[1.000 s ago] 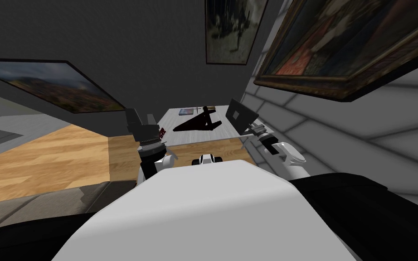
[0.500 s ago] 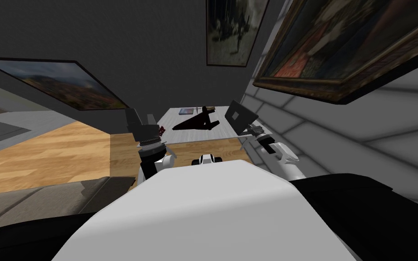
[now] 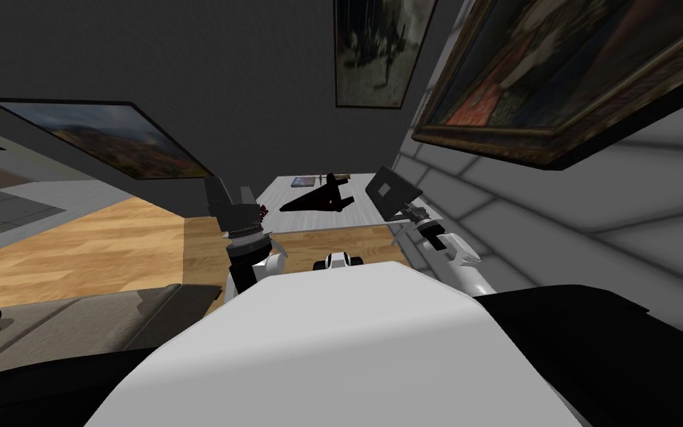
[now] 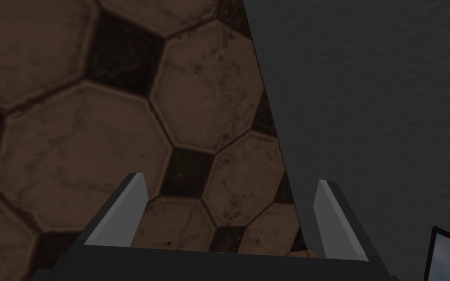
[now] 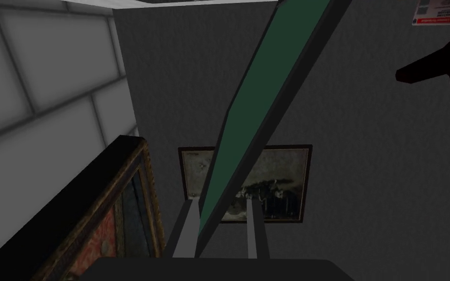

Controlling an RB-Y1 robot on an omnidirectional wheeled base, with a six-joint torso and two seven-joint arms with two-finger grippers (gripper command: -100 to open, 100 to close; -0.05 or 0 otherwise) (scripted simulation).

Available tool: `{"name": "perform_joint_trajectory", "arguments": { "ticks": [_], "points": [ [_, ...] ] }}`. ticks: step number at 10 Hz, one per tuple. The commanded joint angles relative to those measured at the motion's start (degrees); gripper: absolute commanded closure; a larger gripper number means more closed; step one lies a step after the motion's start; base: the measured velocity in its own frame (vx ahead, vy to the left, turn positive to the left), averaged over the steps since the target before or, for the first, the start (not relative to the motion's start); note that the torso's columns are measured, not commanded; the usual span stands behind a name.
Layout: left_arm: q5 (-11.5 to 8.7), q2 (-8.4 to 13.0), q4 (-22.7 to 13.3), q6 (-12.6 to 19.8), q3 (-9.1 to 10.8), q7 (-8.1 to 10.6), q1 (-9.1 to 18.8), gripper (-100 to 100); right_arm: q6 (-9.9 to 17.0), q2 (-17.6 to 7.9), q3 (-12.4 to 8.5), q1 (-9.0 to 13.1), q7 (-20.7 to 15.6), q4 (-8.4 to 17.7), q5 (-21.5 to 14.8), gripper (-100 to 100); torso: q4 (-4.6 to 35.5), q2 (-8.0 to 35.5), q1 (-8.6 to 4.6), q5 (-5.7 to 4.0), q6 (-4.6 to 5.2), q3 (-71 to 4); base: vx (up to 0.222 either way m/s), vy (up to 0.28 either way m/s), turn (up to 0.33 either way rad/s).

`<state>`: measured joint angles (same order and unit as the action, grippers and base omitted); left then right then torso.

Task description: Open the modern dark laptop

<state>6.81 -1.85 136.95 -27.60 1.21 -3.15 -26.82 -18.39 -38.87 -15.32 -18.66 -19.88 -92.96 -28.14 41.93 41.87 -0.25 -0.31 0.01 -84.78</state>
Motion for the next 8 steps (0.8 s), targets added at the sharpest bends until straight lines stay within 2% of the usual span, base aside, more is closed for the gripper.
{"name": "perform_joint_trajectory", "arguments": {
  "ticks": [1, 3, 4, 6, 7, 8],
  "points": [
    [0.0, 0.0, 0.0, 0.0, 0.0, 0.0, 0.01, 0, -0.81, 2.55, 1.22, 1.56, 1.81, 3.31, 2.2, 100, -0.05, 0.0, -0.01, -0.05, -0.14, 0.02, -0.032, -0.105, 0.048],
    [0.0, 0.0, 0.0, 0.0, 0.0, 0.0, 0.01, 0, -1.35, 4.25, 2.04, 2.61, 3.01, 5.52, 3.67, 100, -0.09, -0.08, -0.09, -0.13, -0.19, -0.03, -0.026, -0.095, 0.053],
    [0.0, 0.0, 0.0, 0.0, 0.0, 0.0, 0.0, 0, -1.35, 4.25, 2.04, 2.61, 3.01, 5.52, 3.67, 100, -0.15, -0.08, -0.01, -0.14, -0.11, -0.03, -0.023, -0.056, 0.008],
    [0.0, 0.0, 0.0, 0.0, 0.0, 0.0, 0.0, 0, -1.89, 5.95, 2.85, 3.65, 4.22, 7.73, 5.14, 100, -0.14, 0.02, 0.13, -0.13, -0.14, 0.03, -0.017, -0.068, 0.017],
    [0.0, 0.0, 0.0, 0.0, 0.0, 0.0, 0.0, 0, -1.89, 5.95, 2.85, 3.65, 4.22, 7.73, 5.14, 100, -0.17, 0.05, 0.14, -0.17, -0.22, 0.06, -0.017, -0.053, 0.023],
    [0.0, 0.0, 0.0, 0.0, 0.0, 0.0, 0.0, 0, -2.16, 6.8, 3.26, 4.17, 4.82, 8.83, 5.88, 100, -0.18, 0.05, 0.22, -0.17, -0.19, 0.06, -0.01, -0.053, 0.009]
  ]
}}
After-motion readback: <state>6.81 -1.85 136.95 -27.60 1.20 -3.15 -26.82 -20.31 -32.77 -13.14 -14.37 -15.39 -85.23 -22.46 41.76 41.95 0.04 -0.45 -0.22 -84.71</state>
